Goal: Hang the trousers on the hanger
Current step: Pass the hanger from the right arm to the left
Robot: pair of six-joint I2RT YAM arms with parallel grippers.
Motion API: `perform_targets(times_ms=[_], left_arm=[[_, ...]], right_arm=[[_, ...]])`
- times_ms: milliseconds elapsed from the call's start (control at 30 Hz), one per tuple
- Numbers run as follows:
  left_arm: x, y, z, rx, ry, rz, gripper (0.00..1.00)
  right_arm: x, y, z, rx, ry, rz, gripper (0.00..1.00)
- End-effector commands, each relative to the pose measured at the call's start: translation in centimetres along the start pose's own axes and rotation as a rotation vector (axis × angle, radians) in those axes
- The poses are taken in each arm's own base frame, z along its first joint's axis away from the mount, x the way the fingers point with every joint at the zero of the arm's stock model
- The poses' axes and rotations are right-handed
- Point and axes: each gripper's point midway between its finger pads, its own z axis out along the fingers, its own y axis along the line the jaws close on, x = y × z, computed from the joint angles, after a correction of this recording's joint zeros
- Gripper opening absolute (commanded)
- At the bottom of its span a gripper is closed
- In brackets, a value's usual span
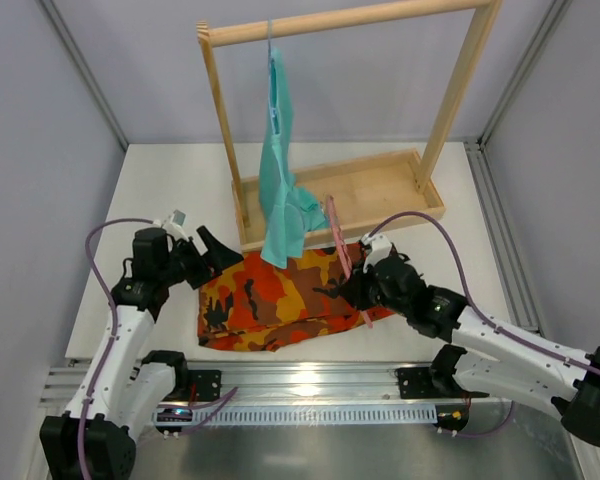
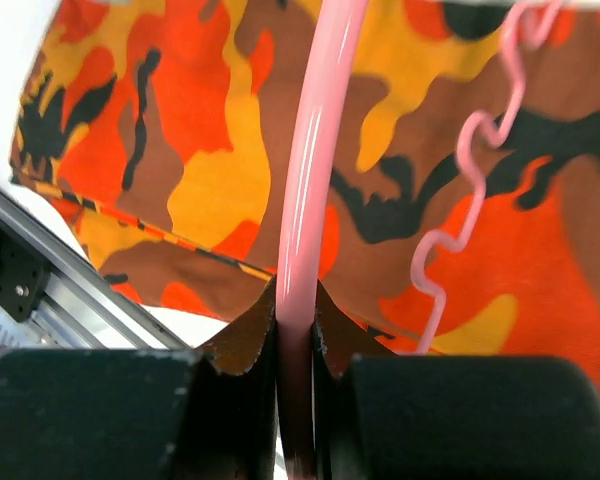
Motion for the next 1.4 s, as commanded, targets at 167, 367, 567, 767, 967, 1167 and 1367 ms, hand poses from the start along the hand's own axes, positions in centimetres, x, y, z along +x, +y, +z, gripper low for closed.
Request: perform_targets(times_ms=[167, 367, 567, 767, 967, 1167, 1367], left_arm=[[-0.6, 0.2, -0.2, -0.042, -0.013, 0.021, 0.89], [-0.3, -2.1, -1.5, 0.056, -0.044, 0.087, 0.84], [1.1, -6.4, -3.9, 0.155, -0.108, 0.180, 0.77], [3.9, -8.2, -3.4, 0.146, -0.101, 0.219, 0.72], [6.5, -12.7, -0.8, 0.137, -0.115, 0.328, 0.73], [8.4, -16.4, 0.5, 0.180, -0.133, 0.367, 0.75], [6.6, -19.5, 1.6, 0.180, -0.212, 0.327, 0.72]], right_arm=[[2.7, -0.9, 2.3, 0.096, -0.056, 0.102, 0.07], [2.7, 0.1, 2.5, -0.014, -0.130, 0.124, 0.04], [1.6, 2.1, 2.3, -0.106, -0.168, 0.086, 0.04], [0.8, 3.8, 1.2, -0.199, -0.213, 0.084, 0.04], [1.0, 4.4, 0.6, -0.251, -0.228, 0.072, 0.04], [0.7, 5.4, -0.1, -0.313, -0.238, 0.084, 0.04], [0.8, 4.6, -1.3, -0.325, -0.284, 0.094, 0.04]])
